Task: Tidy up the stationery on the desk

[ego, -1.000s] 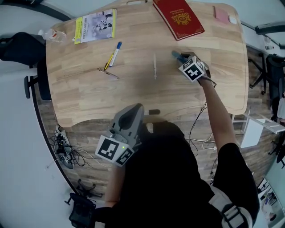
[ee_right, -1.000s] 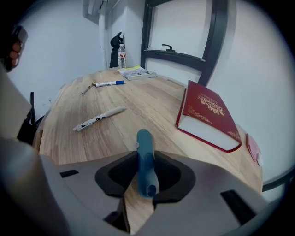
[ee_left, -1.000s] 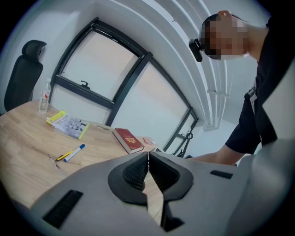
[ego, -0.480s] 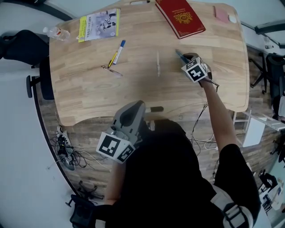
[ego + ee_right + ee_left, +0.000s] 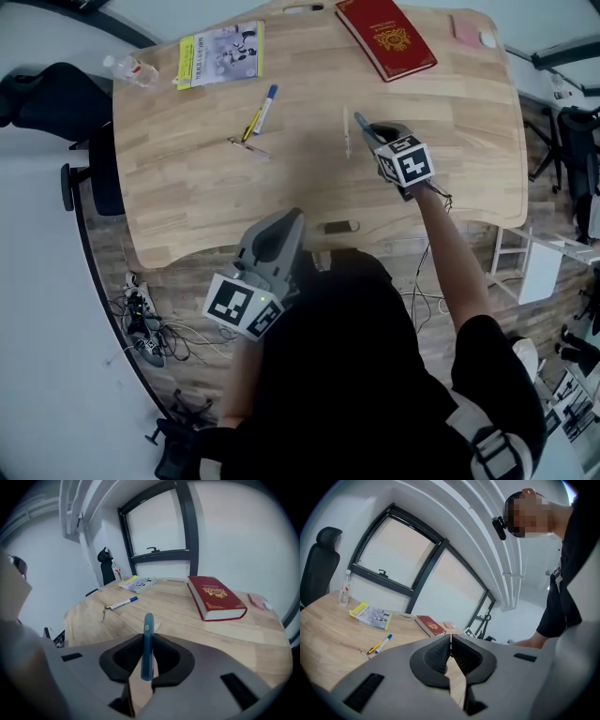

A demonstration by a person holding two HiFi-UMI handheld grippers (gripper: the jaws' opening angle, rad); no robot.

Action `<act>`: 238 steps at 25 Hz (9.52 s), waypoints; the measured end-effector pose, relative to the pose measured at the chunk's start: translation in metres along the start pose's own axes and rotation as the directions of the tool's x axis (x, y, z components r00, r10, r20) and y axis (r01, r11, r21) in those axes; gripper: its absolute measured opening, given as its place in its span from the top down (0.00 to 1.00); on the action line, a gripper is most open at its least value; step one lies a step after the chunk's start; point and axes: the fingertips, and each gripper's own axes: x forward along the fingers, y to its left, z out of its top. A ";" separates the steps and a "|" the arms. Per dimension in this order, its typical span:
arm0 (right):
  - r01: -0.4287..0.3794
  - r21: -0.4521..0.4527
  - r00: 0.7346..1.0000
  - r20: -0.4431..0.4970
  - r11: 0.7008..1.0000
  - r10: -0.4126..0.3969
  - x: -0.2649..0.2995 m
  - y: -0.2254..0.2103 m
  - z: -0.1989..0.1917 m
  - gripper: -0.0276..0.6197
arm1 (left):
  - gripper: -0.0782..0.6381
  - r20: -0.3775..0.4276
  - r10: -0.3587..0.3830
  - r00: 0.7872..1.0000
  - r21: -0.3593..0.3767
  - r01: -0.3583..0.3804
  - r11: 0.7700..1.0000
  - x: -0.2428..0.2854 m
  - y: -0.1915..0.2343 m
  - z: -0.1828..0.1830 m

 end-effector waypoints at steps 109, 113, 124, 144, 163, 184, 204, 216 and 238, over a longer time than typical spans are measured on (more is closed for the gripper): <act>0.259 0.252 0.962 -0.152 0.932 -0.226 0.048 0.065 -0.087 0.76 | 0.84 -0.017 -0.060 0.998 0.037 0.061 0.997 -0.036 0.042 0.020; 0.243 0.258 0.967 -0.141 0.935 -0.212 0.047 0.065 -0.087 0.73 | 0.84 -0.009 -0.056 0.998 0.033 0.056 0.998 -0.034 0.037 0.020; 0.131 0.325 0.988 0.033 0.937 -0.149 0.000 0.068 -0.049 0.74 | 0.84 -0.036 -0.002 0.999 -0.068 0.000 0.998 -0.025 0.057 0.014; -0.008 0.350 0.916 0.378 0.937 -0.134 -0.131 0.171 0.057 0.92 | 0.84 -0.268 -0.061 0.962 0.182 0.113 0.977 0.006 0.132 0.001; 0.043 0.408 0.943 0.285 0.912 -0.172 -0.110 0.212 0.045 0.92 | 0.72 -0.667 0.037 0.744 0.492 0.403 0.772 0.053 0.224 -0.114; 0.092 0.426 0.961 0.199 0.900 -0.192 -0.107 0.204 0.021 0.92 | 0.71 -0.775 0.238 0.585 0.609 0.593 0.527 0.083 0.282 -0.185; -0.009 0.361 0.970 0.231 0.932 -0.080 -0.104 0.178 0.022 0.92 | 0.79 -0.783 0.283 0.554 0.544 0.389 0.743 0.078 0.273 -0.192; -0.125 0.278 0.961 0.272 0.952 0.046 -0.122 0.159 0.012 0.92 | 0.79 -0.682 0.244 0.689 0.283 -0.059 0.957 0.100 0.222 -0.167; -0.203 0.213 0.963 0.218 0.956 0.156 -0.146 0.137 -0.037 0.92 | 0.79 -0.625 0.342 0.702 -0.086 -0.497 0.864 0.126 0.220 -0.195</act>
